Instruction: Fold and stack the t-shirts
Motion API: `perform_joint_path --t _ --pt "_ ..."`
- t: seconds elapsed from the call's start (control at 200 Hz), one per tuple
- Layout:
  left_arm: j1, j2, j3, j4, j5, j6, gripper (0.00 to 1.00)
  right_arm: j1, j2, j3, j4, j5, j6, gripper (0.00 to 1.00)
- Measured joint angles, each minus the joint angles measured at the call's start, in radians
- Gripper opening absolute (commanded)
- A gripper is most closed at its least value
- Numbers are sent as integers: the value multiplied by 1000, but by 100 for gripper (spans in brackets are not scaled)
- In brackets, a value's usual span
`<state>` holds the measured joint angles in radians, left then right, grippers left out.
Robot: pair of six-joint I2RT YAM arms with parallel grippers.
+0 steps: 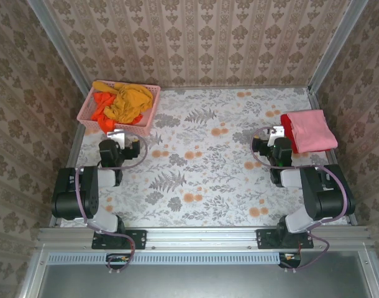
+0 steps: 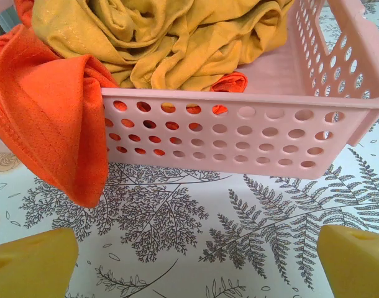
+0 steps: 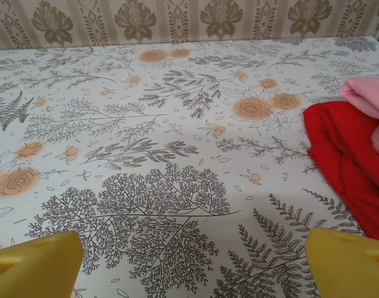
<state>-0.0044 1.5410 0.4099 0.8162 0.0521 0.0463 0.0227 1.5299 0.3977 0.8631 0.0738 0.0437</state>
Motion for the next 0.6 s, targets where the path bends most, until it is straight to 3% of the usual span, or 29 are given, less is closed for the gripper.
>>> perform_joint_path --t 0.6 --pt "0 0 0 0 -2 0 100 0 0 0 0 0 -1 100"
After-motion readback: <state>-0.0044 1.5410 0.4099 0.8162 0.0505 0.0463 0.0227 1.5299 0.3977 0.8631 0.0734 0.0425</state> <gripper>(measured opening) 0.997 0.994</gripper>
